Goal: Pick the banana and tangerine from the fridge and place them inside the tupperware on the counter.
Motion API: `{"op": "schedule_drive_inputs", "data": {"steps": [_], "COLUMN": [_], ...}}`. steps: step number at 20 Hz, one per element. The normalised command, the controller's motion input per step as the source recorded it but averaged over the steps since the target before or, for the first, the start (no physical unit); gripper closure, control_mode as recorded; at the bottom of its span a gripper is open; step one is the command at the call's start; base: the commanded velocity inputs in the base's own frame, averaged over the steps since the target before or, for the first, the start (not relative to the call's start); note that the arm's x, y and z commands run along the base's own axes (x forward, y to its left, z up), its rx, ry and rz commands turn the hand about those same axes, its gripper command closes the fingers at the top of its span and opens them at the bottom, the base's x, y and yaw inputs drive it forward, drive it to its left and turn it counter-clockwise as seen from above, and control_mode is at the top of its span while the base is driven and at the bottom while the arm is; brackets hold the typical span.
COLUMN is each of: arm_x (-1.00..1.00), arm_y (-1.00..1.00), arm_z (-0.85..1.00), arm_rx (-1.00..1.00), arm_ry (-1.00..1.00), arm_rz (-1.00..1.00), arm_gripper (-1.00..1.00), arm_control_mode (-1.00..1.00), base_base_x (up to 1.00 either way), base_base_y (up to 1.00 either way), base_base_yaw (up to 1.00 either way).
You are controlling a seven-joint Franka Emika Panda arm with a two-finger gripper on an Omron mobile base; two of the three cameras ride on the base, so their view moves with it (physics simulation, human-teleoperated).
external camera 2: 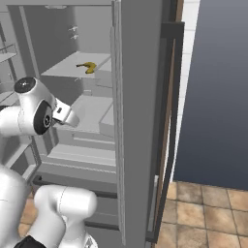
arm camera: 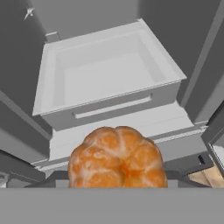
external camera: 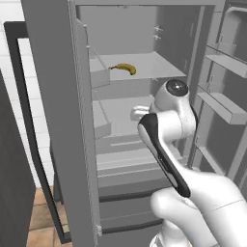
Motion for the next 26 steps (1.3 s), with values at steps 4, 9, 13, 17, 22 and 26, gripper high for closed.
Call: {"op": "schedule_drive_inputs", "data": {"steps": [4, 9, 13, 17, 22, 26], "arm_x": [-0.79, -0.76, -0.53, -0.03, -0.06, 0.0], "arm_y": [0.0, -0.04, -0.03, 0.0, 0.0, 0.0], "arm_z": [0.24, 0.19, 0.0, 0.0, -0.01, 0.0], "arm_rx": [0.0, 0.0, 0.02, 0.0, 0.0, 0.0], "arm_ry": [0.06, 0.0, -0.04, 0.01, 0.0, 0.0], "arm_rz": [0.0, -0.01, -0.18, 0.0, 0.0, 0.0], "arm_gripper": [1.0, 1.0, 1.0, 1.0, 1.0, 1.0], "arm_control_mode": [-1.0, -1.0, -1.0, -1.0, 1.0, 1.0], "base_base_x": [0.0, 0.0, 0.0, 0.0, -0.61, -0.91], "base_base_y": [0.0, 0.0, 0.0, 0.0, 0.0, 0.03], "base_base_yaw": [0.0, 0.0, 0.0, 0.0, -0.14, -0.31]}}
